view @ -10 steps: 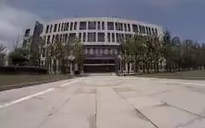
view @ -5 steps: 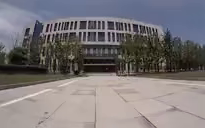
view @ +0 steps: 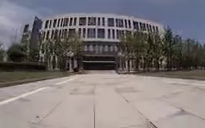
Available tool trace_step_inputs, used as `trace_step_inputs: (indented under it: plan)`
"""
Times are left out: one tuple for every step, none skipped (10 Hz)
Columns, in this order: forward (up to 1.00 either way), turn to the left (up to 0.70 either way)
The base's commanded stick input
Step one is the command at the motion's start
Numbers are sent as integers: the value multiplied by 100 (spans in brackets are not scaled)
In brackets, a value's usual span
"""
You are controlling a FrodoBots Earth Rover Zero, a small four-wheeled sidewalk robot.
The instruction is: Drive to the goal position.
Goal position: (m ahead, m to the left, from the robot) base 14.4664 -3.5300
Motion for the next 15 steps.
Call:
trace_step_inputs:
  plan:
    - [50, 1]
    - [50, 1]
    - [50, 1]
    - [50, 1]
    - [50, 1]
    - [50, 1]
    - [50, 1]
    - [50, 1]
    - [50, 1]
    - [50, 1]
    - [50, 1]
    - [50, 1]
    - [50, 1]
    - [50, 1]
    - [50, 1]
